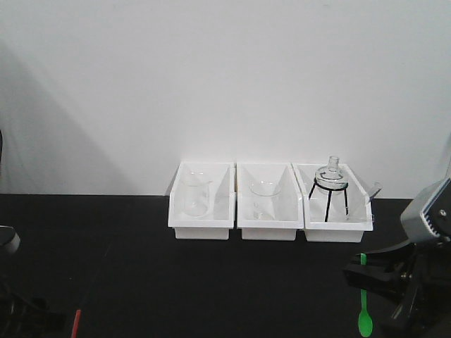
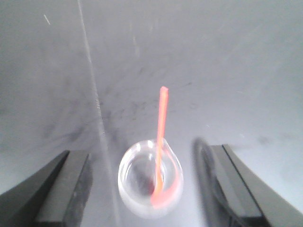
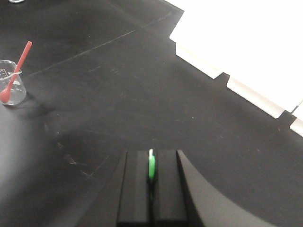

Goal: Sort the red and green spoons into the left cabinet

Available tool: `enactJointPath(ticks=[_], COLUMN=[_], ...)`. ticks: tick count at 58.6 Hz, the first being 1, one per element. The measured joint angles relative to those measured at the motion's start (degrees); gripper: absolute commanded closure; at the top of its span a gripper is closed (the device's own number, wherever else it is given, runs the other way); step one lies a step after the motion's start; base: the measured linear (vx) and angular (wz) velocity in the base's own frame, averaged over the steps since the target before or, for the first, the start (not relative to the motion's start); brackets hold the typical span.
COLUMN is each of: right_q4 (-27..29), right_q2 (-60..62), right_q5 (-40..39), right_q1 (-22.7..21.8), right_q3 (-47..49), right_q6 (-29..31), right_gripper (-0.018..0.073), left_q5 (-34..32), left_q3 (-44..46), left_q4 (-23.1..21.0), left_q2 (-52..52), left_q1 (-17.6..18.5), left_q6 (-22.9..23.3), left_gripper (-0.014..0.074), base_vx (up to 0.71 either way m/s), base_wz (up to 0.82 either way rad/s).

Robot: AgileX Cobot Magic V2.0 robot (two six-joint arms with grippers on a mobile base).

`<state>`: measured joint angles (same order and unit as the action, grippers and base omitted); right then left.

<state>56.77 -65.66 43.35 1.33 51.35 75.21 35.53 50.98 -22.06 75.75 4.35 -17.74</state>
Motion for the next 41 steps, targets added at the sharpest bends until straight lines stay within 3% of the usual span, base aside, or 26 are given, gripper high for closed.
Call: enactJointPath(ticks=[22,41], right_q4=[0.0,0.0], right_q2=[0.0,0.0], right_q5=[-1.8,-2.0], right_q1=[0.0,0.0], right_q3=[0.0,0.0], right_q6=[0.0,0.0], right_gripper=[0.0564,0.0564], left_q5=[-2.9,-8.0], left_q3=[0.6,0.7], left_q4=[-14.5,-16.8], left_q2=[10.8,15.5], left_q1=[0.0,0.0], left_q6=[-16.3,-19.4], left_gripper=[0.001,0.0021], base_vx=[0.0,0.0], base_wz=[0.0,0.0])
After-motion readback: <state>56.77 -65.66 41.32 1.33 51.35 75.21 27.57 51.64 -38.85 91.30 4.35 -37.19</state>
